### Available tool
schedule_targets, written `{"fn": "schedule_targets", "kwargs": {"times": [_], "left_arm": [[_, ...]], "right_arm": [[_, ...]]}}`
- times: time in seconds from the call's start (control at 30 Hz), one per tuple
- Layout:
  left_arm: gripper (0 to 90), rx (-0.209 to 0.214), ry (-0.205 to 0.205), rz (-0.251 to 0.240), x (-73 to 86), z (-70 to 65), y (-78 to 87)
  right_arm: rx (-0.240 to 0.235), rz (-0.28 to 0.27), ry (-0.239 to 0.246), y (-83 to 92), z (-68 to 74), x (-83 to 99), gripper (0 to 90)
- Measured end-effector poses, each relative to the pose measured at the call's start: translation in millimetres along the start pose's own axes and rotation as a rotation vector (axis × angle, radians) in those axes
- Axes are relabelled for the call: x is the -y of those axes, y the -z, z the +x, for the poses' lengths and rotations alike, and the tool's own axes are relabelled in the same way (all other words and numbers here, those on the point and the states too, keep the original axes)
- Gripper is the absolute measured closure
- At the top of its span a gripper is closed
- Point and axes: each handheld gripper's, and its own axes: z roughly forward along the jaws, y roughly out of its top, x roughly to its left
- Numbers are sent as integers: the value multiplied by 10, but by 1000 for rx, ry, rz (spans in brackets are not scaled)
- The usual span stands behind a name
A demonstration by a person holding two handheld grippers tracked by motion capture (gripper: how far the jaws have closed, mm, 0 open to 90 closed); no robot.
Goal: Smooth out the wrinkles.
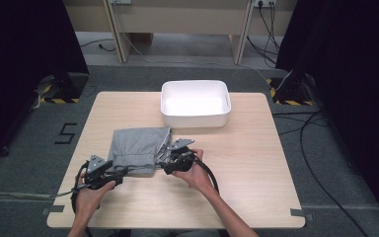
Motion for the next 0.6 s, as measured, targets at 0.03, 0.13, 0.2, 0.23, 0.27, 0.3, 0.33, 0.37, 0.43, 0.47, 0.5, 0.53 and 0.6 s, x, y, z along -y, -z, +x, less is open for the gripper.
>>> {"fn": "schedule_targets", "kwargs": {"times": [0.03, 0.13, 0.2, 0.23, 0.27, 0.3, 0.33, 0.37, 0.43, 0.47, 0.5, 0.53, 0.6], "left_arm": [[302, 6, -9, -3, -11, -39, 13], [299, 31, -34, 3, -40, -161, 33], [298, 54, -46, 15, -42, -246, 31], [298, 62, -48, 20, -38, -270, 27], [297, 76, -50, 29, -26, -308, 17], [297, 83, -53, 40, -17, -328, 11], [297, 91, -53, 47, -2, -354, 0], [297, 100, -49, 51, 21, -383, -15], [297, 109, -51, 60, 60, -424, -40], [297, 112, -50, 65, 86, -447, -55], [297, 119, -49, 69, 113, -468, -72], [297, 124, -50, 77, 137, -486, -85], [296, 127, -49, 84, 171, -511, -108]], "right_arm": [[5, -6, -5, 38, -20, -5, 333], [24, -20, -12, 141, -101, -15, 333], [37, -28, -23, 202, -155, -16, 333], [44, -31, -30, 238, -189, -14, 333], [49, -32, -31, 259, -211, -12, 333], [59, -37, -36, 290, -244, -9, 333], [63, -39, -41, 310, -261, -7, 333], [65, -43, -42, 335, -290, -4, 333], [71, -44, -59, 388, -330, -3, 333], [77, -50, -60, 408, -355, -4, 333], [84, -53, -58, 430, -382, -6, 333], [88, -51, -64, 454, -404, -8, 333], [98, -57, -69, 494, -451, -15, 334]]}}
